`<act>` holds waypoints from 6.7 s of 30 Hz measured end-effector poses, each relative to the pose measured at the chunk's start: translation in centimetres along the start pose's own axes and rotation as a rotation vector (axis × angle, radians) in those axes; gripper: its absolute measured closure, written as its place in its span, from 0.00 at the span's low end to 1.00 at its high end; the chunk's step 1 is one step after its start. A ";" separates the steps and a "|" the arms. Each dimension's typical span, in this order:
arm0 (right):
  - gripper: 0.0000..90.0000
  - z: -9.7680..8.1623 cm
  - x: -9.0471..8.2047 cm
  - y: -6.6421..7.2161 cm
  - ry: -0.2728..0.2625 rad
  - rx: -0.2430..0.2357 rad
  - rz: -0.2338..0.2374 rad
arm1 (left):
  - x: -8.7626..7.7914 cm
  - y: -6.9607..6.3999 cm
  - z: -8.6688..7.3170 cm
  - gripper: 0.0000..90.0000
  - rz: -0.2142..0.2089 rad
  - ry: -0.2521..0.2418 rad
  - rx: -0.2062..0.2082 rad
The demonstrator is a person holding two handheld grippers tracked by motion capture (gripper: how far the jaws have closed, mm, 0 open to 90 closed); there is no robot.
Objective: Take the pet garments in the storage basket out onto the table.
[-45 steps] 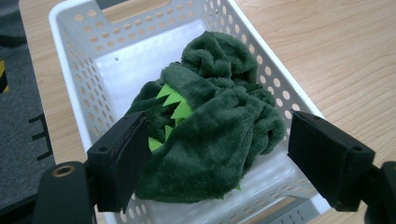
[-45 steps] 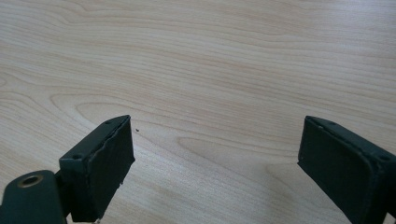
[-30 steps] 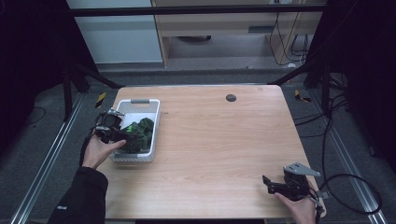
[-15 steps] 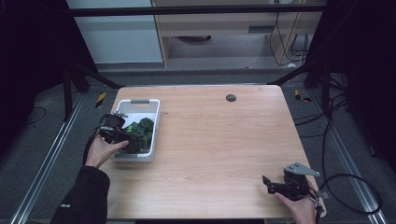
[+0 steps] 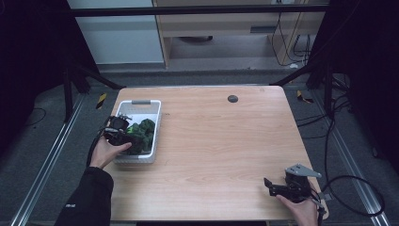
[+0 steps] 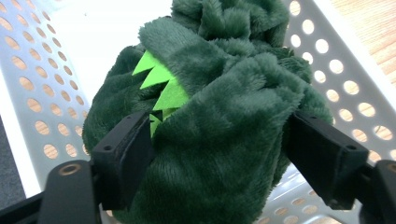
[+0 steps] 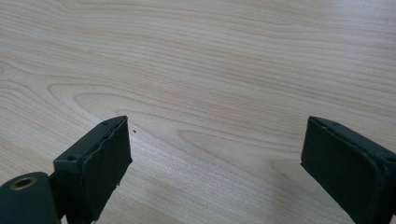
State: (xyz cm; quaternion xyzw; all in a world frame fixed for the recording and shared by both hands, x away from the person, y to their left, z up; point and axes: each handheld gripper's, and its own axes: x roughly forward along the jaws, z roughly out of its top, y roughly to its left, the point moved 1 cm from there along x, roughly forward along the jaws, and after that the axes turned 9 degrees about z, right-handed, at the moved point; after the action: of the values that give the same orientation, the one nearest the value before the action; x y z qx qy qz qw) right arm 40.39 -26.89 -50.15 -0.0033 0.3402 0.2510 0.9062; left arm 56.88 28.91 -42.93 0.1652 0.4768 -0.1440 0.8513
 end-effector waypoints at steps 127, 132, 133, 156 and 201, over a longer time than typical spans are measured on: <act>0.09 0.1 -0.1 0.0 -0.010 -0.003 -0.007 | -19.7 -7.6 7.9 0.88 -0.077 -0.305 0.274; 0.09 0.1 -0.1 0.0 -0.011 -0.002 -0.005 | -19.5 -8.4 8.4 0.88 -0.085 -0.301 0.294; 0.09 0.1 -0.2 0.0 -0.012 -0.001 -0.005 | -19.5 -8.6 8.5 0.88 -0.086 -0.299 0.298; 0.09 0.2 -0.2 0.0 -0.020 0.008 -0.001 | -18.8 -13.2 10.4 0.88 -0.133 -0.289 0.394; 0.09 0.2 -0.3 0.0 -0.026 0.008 0.008 | -10.0 -20.8 10.9 0.87 -0.250 -0.163 0.505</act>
State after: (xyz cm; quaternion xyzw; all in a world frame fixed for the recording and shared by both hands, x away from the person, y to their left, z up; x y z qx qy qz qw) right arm 40.29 -27.00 -49.80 0.0050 0.3294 0.2534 0.9095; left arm 51.82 6.46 -31.93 0.2999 0.3726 -0.3747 0.7942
